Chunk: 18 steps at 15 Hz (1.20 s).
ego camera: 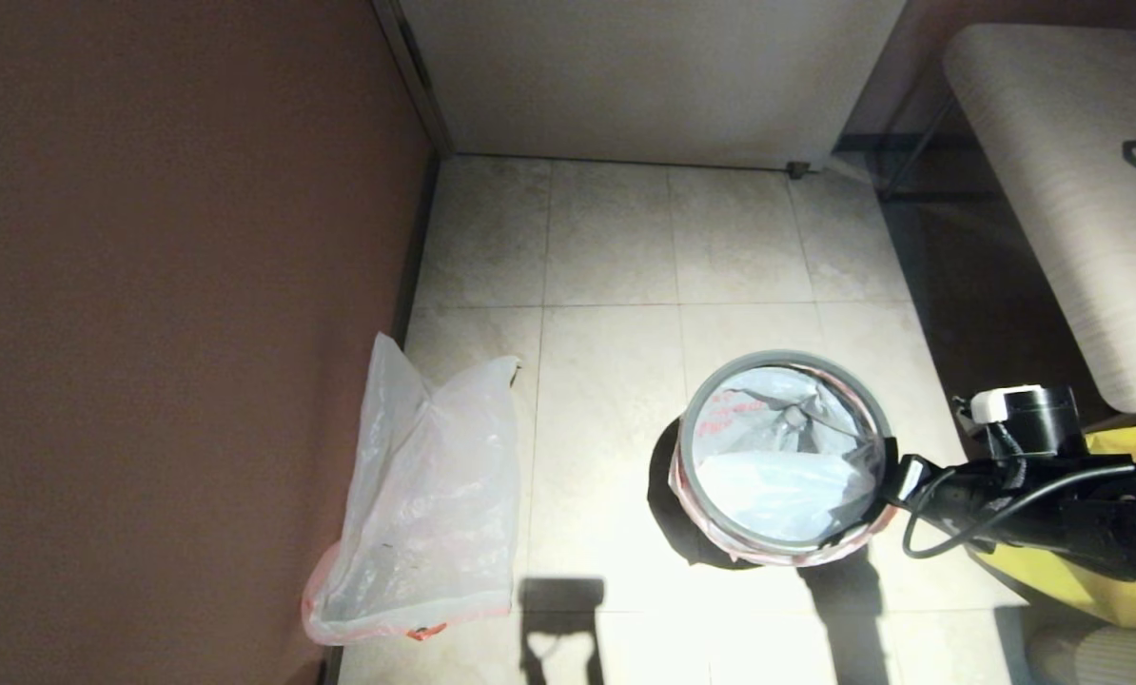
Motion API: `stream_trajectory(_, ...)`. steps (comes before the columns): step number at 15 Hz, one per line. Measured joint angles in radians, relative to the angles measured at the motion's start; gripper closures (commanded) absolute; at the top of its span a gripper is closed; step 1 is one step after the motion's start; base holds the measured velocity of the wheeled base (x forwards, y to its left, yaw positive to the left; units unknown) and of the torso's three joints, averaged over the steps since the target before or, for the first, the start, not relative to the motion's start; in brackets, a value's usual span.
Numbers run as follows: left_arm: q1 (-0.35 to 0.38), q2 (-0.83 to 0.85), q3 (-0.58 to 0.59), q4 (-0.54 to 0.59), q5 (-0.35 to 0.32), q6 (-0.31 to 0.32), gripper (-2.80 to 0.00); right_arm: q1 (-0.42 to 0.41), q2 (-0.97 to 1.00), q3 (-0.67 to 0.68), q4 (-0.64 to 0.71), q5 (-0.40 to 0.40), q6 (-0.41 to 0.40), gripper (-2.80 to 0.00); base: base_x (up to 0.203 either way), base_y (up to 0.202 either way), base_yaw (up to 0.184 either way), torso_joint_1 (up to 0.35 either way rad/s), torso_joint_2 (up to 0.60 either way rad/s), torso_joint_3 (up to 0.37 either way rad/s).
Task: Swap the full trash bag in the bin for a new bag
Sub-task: Place the trash can ring on the floor
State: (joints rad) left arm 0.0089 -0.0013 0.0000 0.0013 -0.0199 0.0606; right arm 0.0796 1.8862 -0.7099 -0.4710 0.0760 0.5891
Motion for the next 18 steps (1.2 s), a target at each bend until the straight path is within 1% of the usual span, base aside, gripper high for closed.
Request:
stream_trajectory(2, 0.0, 0.0, 0.0, 0.0, 0.0, 0.0, 0.0, -0.004, 0.001, -0.003, 0.0, -0.001, 0.0, 0.0, 0.0, 0.0, 0.0, 0.0, 0.0, 0.0)
stream_trajectory(5, 0.0, 0.0, 0.0, 0.0, 0.0, 0.0, 0.0, -0.045, 0.003, 0.001, 0.001, -0.001, -0.002, 0.0, 0.0, 0.0, 0.0, 0.0, 0.0, 0.0)
stream_trajectory(8, 0.0, 0.0, 0.0, 0.0, 0.001, 0.0, 0.0, -0.073, -0.006, 0.012, 0.002, 0.0, -0.021, 0.0, 0.0, 0.0, 0.0, 0.0, 0.0, 0.0)
stream_trajectory(18, 0.0, 0.0, 0.0, 0.0, 0.0, 0.0, 0.0, -0.09, -0.113, 0.097, 0.008, 0.006, -0.017, 0.0, 0.0, 0.0, 0.0, 0.0, 0.0, 0.0)
